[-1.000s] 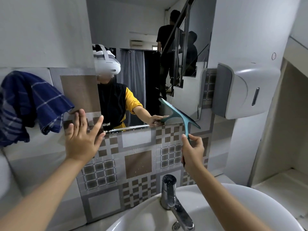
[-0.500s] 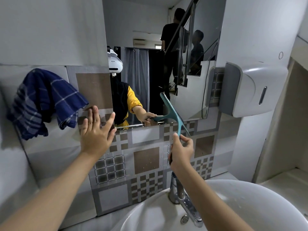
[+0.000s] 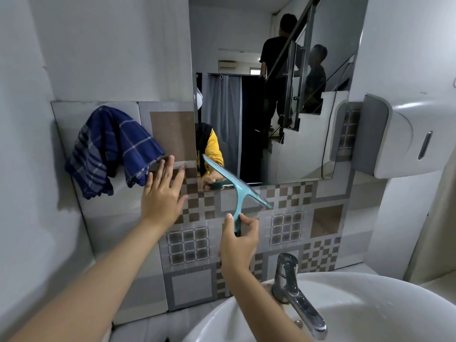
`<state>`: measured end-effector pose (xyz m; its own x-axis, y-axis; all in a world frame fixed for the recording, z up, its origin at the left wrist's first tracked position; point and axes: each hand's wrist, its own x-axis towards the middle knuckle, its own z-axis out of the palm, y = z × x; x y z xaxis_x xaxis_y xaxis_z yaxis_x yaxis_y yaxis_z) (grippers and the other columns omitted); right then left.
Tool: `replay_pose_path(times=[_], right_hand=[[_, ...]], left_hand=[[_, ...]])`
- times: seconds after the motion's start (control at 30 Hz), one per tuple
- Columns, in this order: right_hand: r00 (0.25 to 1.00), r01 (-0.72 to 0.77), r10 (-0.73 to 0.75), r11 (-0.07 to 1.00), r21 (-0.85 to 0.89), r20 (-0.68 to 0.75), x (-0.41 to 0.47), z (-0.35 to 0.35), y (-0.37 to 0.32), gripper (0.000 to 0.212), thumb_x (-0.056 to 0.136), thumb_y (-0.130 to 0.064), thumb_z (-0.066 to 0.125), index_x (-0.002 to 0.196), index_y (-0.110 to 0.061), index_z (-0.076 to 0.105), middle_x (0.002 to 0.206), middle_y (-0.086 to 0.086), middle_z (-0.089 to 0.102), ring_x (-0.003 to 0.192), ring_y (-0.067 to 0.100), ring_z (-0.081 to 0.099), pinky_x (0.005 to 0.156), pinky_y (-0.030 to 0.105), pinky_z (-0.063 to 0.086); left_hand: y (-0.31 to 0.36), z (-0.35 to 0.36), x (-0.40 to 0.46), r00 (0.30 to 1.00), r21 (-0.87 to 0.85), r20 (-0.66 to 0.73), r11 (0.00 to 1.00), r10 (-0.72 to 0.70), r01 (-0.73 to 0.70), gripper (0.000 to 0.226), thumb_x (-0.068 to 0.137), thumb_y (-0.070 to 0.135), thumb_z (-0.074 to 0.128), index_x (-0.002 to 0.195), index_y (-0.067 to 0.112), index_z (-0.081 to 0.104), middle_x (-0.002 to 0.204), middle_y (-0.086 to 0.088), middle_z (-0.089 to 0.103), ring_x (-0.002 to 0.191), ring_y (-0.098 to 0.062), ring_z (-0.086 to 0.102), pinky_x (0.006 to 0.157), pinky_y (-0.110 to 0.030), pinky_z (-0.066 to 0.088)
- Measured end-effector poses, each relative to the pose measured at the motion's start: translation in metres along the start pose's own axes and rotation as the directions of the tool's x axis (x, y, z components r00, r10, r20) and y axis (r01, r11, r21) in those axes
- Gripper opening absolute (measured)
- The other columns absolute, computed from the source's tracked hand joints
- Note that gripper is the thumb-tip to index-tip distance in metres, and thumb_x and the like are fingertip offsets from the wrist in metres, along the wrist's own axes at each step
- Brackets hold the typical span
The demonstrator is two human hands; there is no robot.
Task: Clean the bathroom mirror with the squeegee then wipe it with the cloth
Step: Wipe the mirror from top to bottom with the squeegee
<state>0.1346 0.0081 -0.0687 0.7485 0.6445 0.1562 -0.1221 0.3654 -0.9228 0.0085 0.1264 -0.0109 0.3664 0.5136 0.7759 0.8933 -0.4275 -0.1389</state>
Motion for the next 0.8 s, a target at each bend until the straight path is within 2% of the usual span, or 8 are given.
replay_pose_path(times=[0.1,0.23,0.4,0.57,0.7,0.8], right_hand=[[0.997,0.074,-0.074,0.995,-0.064,0.009,0.0,-0.005,0.005,0.014,0.088,-0.024,0.066,0.085,-0.026,0.052,0.073,0.006,0.06,0.058,0.016,0.052,0.056,0.035,0.049],[0.99,0.144,-0.138,0.965,-0.22,0.04,0.001,-0.021,0.013,0.014,0.087,-0.026,0.068,0.089,-0.023,0.054,0.067,0.003,0.058,0.055,0.014,0.051,0.054,0.034,0.047],[0.985,0.166,-0.138,0.922,-0.35,0.103,0.007,-0.044,0.019,0.016,0.088,-0.03,0.067,0.085,-0.031,0.052,0.065,0.003,0.059,0.052,0.013,0.051,0.048,0.028,0.044],[0.981,0.163,-0.097,0.877,-0.452,0.167,0.017,-0.064,0.012,0.017,0.086,-0.031,0.069,0.084,-0.034,0.052,0.078,0.001,0.066,0.059,0.016,0.056,0.051,0.026,0.044],[0.968,0.18,-0.077,0.877,-0.445,0.241,0.015,-0.086,-0.007,0.015,0.086,-0.027,0.07,0.091,-0.027,0.056,0.08,0.005,0.066,0.049,0.007,0.053,0.044,0.019,0.042],[0.93,0.236,-0.053,0.845,-0.479,0.364,0.009,-0.103,-0.031,0.018,0.084,-0.024,0.073,0.094,-0.022,0.058,0.083,0.007,0.068,0.047,0.005,0.055,0.043,0.015,0.043]], left_hand=[[-0.004,-0.001,-0.001,1.0,0.012,-0.004,1.0,0.021,-0.021,0.078,0.074,0.027,0.076,0.141,0.012,0.039,0.152,-0.017,0.028,0.139,-0.034,0.027,0.107,-0.048,0.018],[-0.005,0.0,-0.001,0.999,-0.028,-0.029,0.999,0.017,-0.017,0.078,0.073,0.021,0.076,0.141,0.013,0.039,0.151,-0.016,0.028,0.139,-0.033,0.025,0.108,-0.048,0.018],[-0.008,0.002,-0.003,0.999,-0.023,-0.047,0.999,0.023,-0.024,0.075,0.077,0.024,0.073,0.142,0.012,0.037,0.152,-0.017,0.027,0.14,-0.031,0.023,0.109,-0.047,0.017],[-0.006,-0.002,-0.003,1.0,-0.027,-0.005,0.999,0.023,-0.024,0.078,0.075,0.035,0.074,0.141,0.013,0.039,0.151,-0.017,0.03,0.138,-0.034,0.028,0.107,-0.047,0.018],[0.004,-0.011,-0.007,1.0,-0.174,-0.005,0.985,-0.001,0.001,0.071,0.083,0.034,0.066,0.143,0.013,0.034,0.152,-0.016,0.025,0.141,-0.032,0.022,0.109,-0.047,0.012],[0.025,-0.03,-0.019,1.0,-0.42,-0.01,0.908,0.001,-0.006,0.063,0.086,0.034,0.063,0.141,0.015,0.038,0.15,-0.011,0.029,0.14,-0.022,0.021,0.111,-0.046,0.006]])
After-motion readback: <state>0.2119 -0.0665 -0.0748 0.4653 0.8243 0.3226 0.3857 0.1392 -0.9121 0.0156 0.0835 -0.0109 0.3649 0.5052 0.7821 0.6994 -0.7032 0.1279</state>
